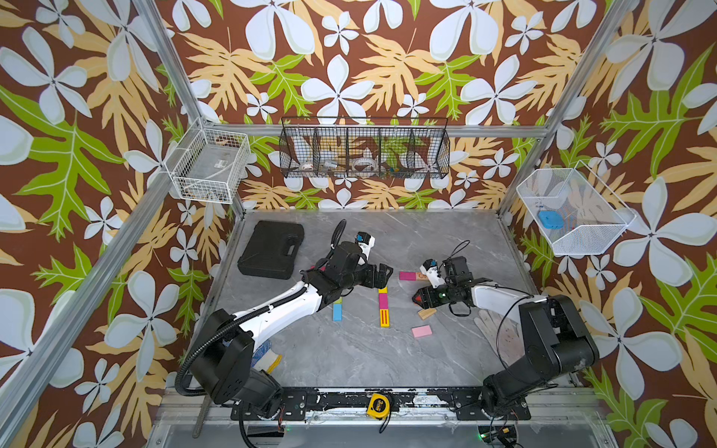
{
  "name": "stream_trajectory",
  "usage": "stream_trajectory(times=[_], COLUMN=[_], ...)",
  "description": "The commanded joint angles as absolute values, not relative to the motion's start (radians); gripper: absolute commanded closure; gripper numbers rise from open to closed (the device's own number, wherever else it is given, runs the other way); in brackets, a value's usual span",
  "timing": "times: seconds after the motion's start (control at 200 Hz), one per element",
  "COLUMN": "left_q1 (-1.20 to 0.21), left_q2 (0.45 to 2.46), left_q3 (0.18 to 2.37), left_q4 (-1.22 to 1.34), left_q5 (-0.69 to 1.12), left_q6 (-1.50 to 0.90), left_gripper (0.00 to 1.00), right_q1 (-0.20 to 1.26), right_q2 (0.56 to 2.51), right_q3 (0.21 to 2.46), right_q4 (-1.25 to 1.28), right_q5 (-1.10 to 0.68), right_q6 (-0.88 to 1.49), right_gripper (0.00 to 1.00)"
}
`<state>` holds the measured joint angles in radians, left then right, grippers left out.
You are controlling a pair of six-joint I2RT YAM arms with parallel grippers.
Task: Assemble the number 7 with building blocks
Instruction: Assemble the building block at the center of the board.
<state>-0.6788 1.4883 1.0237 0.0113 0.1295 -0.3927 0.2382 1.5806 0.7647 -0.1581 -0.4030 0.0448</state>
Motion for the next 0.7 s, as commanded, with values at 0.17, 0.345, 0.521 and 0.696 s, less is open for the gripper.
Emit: stream_trajectory(times=[0.17, 0.345, 0.521, 0.696], left_q1=[-0.676, -0.677, -0.676, -0.676], left_q2=[1.478, 1.47, 1.461, 1.46], left_q3=[1.024, 1.014, 1.009, 1.009], left_q4=[0.047, 0.049, 0.049, 0.049], left_q5=[0.123, 0.118, 0.112, 0.106], left_q6=[-0.394, -0.396, -0.395, -0.394], left_gripper=[0.04, 0.04, 0.04, 0.04], right_q1=[0.303, 0.346, 0.365, 0.367], right_q2=[1.55, 1.581, 1.593, 1.605], right_q3=[0.788, 0.819, 0.841, 0.869], right_q4=[-0.245, -0.283, -0.304, -0.326], right_q5=[-0.273, -0.188, -0.121, -0.103], right_q6=[0.038, 0.029, 0.014, -0.016], right_gripper=[0.36, 0.37, 0.37, 0.37])
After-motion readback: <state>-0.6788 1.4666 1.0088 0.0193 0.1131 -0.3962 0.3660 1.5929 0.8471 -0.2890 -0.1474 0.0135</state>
